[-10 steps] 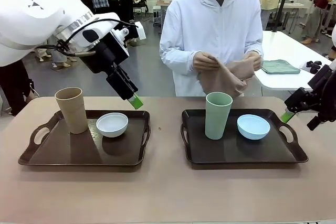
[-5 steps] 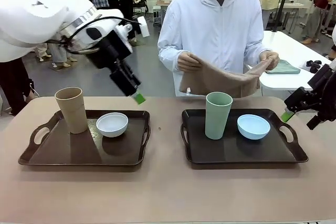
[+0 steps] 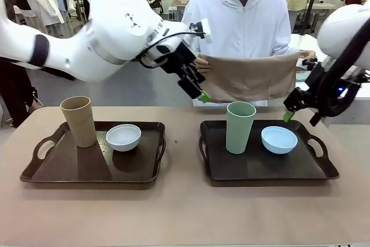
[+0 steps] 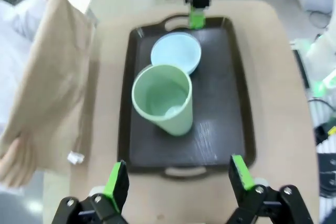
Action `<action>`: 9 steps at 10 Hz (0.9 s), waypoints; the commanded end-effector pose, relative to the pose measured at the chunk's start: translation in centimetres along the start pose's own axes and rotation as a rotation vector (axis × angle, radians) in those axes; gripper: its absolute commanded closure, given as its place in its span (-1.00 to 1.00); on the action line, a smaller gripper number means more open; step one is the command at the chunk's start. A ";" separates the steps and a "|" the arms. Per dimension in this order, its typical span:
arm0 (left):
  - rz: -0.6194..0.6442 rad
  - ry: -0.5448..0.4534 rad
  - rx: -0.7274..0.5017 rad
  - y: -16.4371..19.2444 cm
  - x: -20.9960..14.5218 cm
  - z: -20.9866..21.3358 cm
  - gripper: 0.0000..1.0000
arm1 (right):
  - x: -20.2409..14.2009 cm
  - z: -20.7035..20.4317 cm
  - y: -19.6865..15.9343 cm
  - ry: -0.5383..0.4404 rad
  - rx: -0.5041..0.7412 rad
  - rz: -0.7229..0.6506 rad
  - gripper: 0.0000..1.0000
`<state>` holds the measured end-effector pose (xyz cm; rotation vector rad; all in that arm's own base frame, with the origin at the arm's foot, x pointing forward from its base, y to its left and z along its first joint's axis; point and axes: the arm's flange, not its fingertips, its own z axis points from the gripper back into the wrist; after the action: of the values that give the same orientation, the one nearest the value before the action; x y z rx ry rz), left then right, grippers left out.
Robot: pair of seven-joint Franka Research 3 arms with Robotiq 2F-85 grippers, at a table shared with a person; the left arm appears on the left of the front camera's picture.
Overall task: Set up a tray with a mat and arrange the tableware.
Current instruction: Pick up the Picnic Bowl and Reusable plastic cup from the Handle tray in front of the human's position and hold them in the air.
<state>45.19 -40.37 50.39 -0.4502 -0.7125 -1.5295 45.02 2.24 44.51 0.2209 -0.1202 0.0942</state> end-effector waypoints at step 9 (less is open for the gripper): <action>0.010 -0.169 -0.208 2.7 -4.6 -7.1 -1.00 | 5.5 -4.4 -2.1 -0.020 -0.099 -0.099 -1.00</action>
<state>49.46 -41.78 41.55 -0.6776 -0.6295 -1.5787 50.61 1.67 40.17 0.1188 -0.1185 0.0251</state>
